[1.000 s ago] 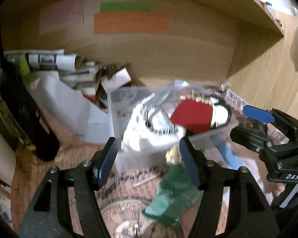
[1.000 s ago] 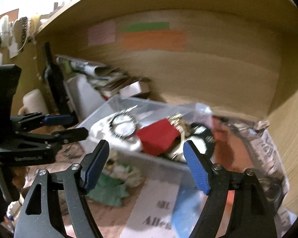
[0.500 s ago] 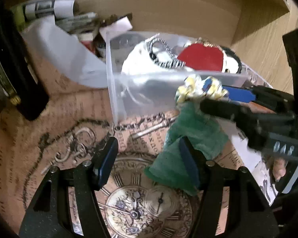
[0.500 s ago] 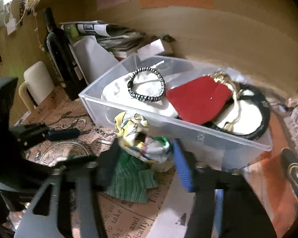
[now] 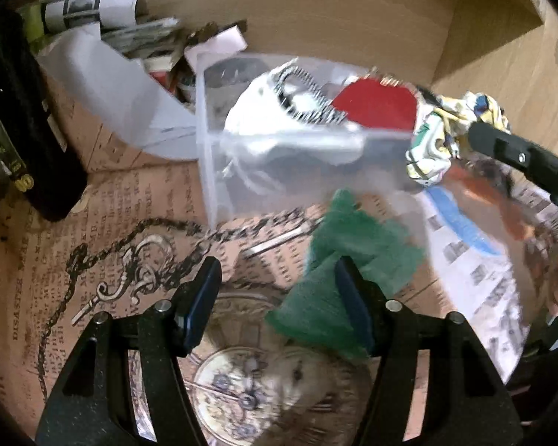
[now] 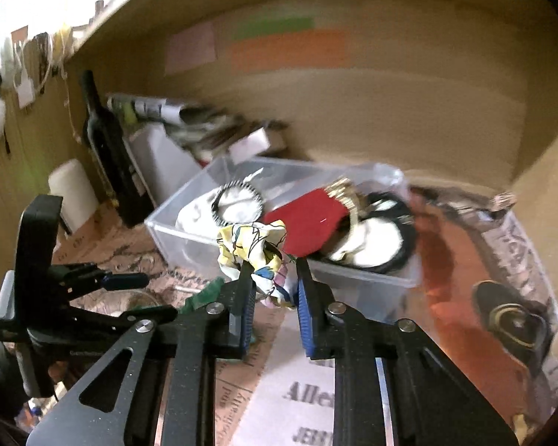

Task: Organize soft objects
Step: 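Grasp the patterned scarf with the right tool while the left tool grasps the green glove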

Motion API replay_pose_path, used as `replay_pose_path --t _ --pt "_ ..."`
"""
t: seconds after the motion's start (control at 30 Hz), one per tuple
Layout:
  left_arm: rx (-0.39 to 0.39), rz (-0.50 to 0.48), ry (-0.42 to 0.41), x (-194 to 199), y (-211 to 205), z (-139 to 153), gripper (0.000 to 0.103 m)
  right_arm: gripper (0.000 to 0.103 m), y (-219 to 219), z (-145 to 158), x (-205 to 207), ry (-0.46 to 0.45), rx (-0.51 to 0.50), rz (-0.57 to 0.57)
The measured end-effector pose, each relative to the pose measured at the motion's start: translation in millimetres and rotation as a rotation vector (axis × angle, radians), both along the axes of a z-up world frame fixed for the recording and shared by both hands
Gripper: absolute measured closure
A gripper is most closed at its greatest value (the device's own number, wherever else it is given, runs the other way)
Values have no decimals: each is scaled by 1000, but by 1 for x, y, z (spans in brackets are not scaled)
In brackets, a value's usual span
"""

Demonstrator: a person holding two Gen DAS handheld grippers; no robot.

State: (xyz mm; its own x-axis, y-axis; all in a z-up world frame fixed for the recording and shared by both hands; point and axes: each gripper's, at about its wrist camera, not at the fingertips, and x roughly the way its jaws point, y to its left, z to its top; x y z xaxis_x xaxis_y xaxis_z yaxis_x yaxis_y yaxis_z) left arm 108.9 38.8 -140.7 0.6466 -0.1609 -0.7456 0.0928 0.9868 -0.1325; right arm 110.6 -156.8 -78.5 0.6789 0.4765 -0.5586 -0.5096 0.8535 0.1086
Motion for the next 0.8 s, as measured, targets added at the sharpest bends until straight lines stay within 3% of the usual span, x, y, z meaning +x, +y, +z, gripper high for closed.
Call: replay_pose_path --t 0.17,0.37,0.47,0.53,0.57,0.67,0.8 --pt "-9 -60 -14 0 -18 10 35 85 -23 12 -9 -33 35 -46" --pt "16 -118 78 18 -46 -9 34 85 -34 9 -14 -18 56 -60" --pt "0 -114 84 25 -50 -16 34 85 -36 4 -16 -6 58 -57" --pt "-12 -109 77 26 -50 -15 43 85 -38 2 -17 -1 60 -54" --pt "-16 -116 76 26 -51 -15 55 85 -38 1 -17 1 63 -53" --pt "-20 -118 69 25 -52 -12 67 85 -39 1 -17 0 70 -49" --pt "-12 -116 30 13 -48 1 73 85 -38 4 -17 -10 79 -43"
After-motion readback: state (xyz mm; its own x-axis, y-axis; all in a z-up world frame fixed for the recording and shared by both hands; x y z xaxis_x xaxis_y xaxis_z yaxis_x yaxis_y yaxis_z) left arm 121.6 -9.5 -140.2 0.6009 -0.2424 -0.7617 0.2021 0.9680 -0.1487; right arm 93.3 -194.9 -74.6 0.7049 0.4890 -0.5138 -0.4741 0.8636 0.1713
